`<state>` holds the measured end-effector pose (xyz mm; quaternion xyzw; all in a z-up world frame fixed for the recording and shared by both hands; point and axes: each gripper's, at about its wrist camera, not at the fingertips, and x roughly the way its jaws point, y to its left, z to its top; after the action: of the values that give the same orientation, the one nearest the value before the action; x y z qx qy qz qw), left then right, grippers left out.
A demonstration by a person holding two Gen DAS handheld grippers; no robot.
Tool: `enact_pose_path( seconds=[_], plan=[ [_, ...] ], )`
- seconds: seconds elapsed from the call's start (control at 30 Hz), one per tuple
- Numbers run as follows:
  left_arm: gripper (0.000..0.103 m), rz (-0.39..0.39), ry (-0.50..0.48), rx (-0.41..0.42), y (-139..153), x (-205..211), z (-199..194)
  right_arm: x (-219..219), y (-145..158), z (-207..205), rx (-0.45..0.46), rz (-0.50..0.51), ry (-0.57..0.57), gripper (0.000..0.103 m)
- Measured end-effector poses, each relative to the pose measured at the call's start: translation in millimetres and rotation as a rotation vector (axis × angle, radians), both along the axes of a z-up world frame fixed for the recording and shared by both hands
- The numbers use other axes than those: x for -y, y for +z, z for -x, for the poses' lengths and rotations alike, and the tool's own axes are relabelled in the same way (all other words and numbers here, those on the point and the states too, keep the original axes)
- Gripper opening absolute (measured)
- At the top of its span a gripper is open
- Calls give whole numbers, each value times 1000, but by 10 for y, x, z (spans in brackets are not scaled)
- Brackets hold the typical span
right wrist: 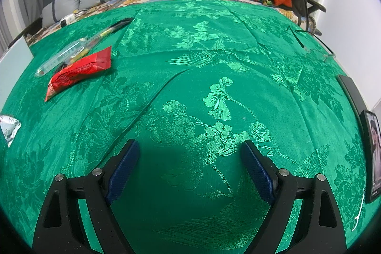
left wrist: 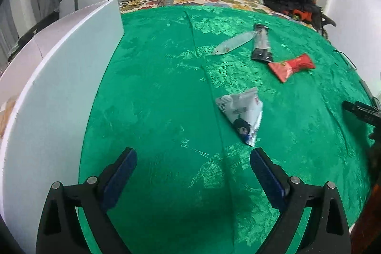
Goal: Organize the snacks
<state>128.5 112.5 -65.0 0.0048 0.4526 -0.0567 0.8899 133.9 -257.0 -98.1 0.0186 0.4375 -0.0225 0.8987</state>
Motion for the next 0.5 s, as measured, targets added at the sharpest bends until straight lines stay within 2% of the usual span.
enact_pose_path(
  seconds=[0.17, 0.27, 0.37, 0.5],
  plan=[
    [95, -17, 55, -53, -215, -44, -175, -2, -1, 0, 0, 0, 0, 89],
    [103, -58, 58, -28, -247, -37, -184, -2, -1, 0, 0, 0, 0, 89],
    [103, -38, 69, -14, -261, -92, -198, 5, 2, 0, 0, 0, 0, 89],
    [103, -49, 44, -15, -257, -81, -351, 0, -1, 0, 0, 0, 0, 90]
  ],
)
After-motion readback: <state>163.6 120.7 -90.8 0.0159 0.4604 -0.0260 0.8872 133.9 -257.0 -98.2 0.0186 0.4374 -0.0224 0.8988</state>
